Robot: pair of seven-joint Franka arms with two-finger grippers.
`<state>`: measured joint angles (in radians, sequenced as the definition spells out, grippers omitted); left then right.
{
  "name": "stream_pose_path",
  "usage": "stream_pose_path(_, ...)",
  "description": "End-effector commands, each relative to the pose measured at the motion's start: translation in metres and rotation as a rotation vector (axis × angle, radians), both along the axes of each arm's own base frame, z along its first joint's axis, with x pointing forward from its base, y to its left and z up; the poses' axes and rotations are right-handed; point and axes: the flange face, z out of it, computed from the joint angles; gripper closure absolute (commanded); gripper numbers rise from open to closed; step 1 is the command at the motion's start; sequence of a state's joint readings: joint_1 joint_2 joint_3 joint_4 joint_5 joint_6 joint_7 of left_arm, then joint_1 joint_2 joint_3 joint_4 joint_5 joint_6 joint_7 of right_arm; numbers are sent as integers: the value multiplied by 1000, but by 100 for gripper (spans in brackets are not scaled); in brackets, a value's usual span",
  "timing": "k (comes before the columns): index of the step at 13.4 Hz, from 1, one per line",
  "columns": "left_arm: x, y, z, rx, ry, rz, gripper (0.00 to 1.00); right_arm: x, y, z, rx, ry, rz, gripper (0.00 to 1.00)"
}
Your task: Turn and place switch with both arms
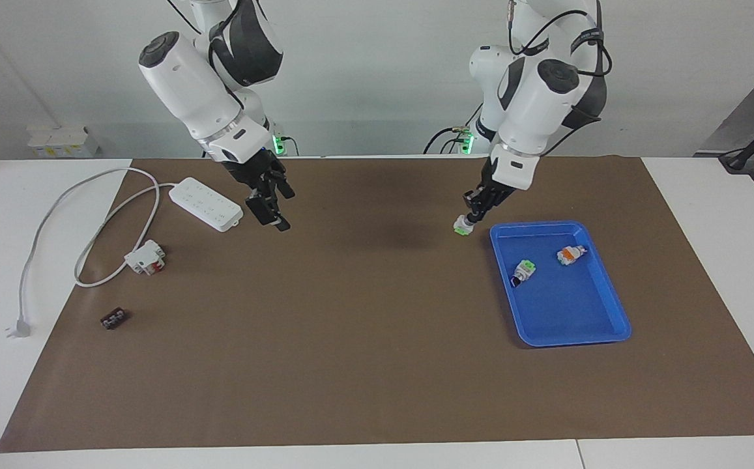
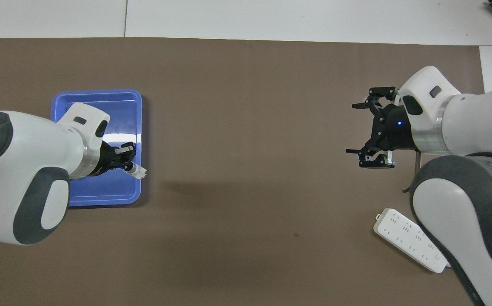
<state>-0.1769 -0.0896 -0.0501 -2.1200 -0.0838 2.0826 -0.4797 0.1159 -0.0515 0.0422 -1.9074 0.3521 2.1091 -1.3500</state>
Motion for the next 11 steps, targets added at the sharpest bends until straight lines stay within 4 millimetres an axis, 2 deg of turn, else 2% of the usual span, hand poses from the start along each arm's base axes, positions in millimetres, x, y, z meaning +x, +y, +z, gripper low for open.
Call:
stream_pose_path(1,-10,44,-14,50,5,-73,100,11,-10,19,-49,-3,-150,0)
stream_pose_path(3,-10,70,-25,55,11,-104,100,12,-12,32,-67,-3,-255,0)
stream_pose_path(5,-5,98,-26,58,-14,-120,100,13,-13,36,-49,22,-382,0)
stream_pose_path(6,-2,103,-24,59,-20,-134,74,13,-14,36,-35,38,-441,0)
stream_pose_path(7,1,104,-21,59,-22,-139,63,13,-17,37,-19,53,-498,0)
stream_pose_path(8,6,107,-13,59,-31,-133,62,13,-22,38,-3,65,-558,0)
stream_pose_path(9,11,105,-11,59,-24,-138,53,14,-26,38,14,81,-620,0)
stream_pose_path(10,19,101,1,71,-31,-153,40,14,-28,40,32,95,-682,0)
stream_pose_path(11,30,99,16,106,-11,-180,36,13,-30,41,43,105,-737,0)
